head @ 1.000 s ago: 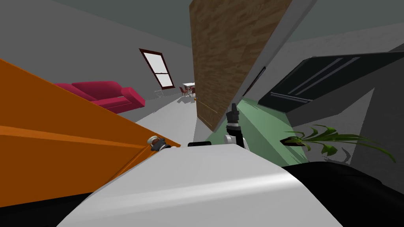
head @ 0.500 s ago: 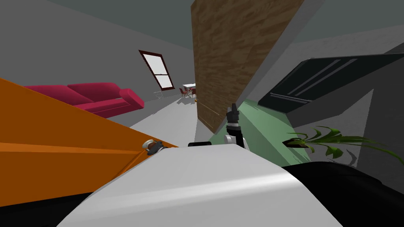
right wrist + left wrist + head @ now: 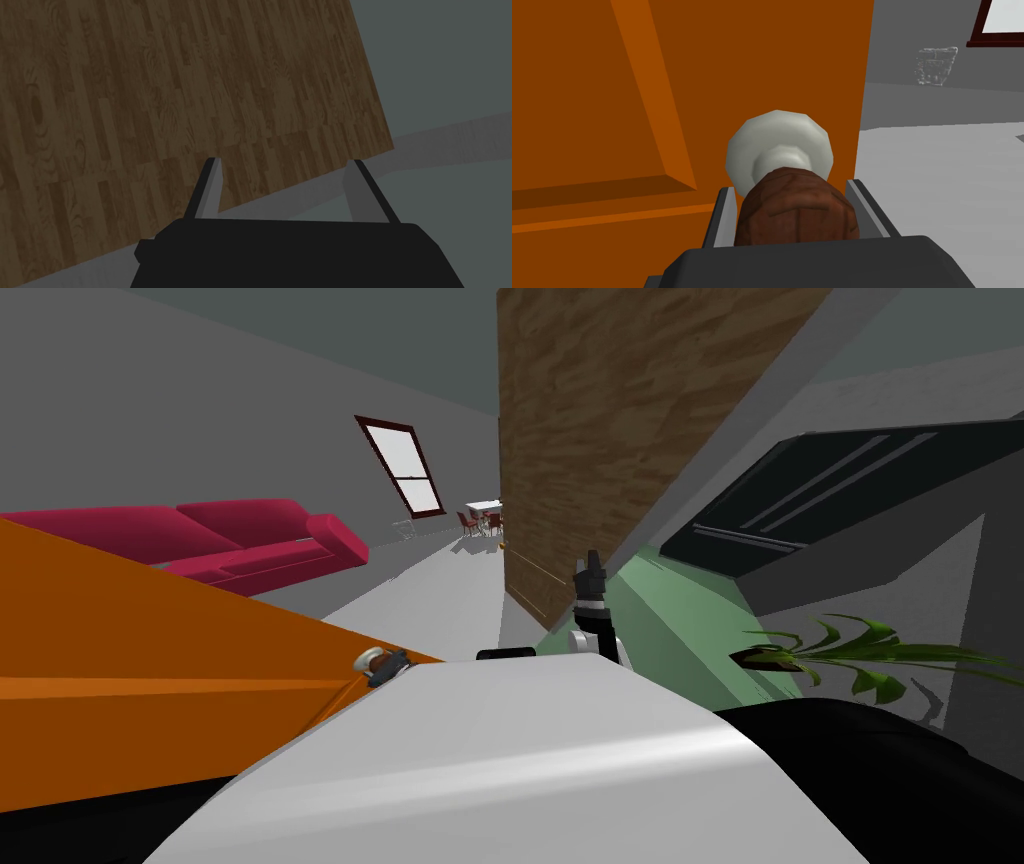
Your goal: Push the door open
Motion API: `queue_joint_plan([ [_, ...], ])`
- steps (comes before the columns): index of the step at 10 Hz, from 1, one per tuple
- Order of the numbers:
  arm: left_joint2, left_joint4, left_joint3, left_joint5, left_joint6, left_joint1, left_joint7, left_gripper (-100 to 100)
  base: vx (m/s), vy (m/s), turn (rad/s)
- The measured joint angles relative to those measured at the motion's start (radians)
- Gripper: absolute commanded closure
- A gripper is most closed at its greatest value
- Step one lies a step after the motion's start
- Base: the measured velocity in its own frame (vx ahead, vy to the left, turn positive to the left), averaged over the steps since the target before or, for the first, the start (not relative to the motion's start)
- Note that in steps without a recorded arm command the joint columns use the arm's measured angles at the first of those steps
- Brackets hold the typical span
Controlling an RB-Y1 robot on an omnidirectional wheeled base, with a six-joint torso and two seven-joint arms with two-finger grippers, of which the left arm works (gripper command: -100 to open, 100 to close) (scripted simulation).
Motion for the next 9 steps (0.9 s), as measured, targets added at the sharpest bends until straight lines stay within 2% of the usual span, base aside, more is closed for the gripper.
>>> queue_joint_plan([
  [3,0.007,-0.019,0.025,0.027,-0.01,0.016,-0.008,100,0.143,0.158,0.053],
  [4,0.019,0.006,0.038,0.041,-0.014,0.002,-0.005,100,0.164,0.15,0.039],
  [5,0.023,0.022,0.043,0.044,-0.031,0.003,0.009,100,0.095,0.081,0.007],
  [8,0.01,-0.027,0.068,0.078,-0.025,0.038,-0.017,100,0.131,0.13,0.046],
  [9,0.014,-0.009,0.077,0.088,-0.033,0.035,-0.009,100,0.145,0.17,0.046],
])
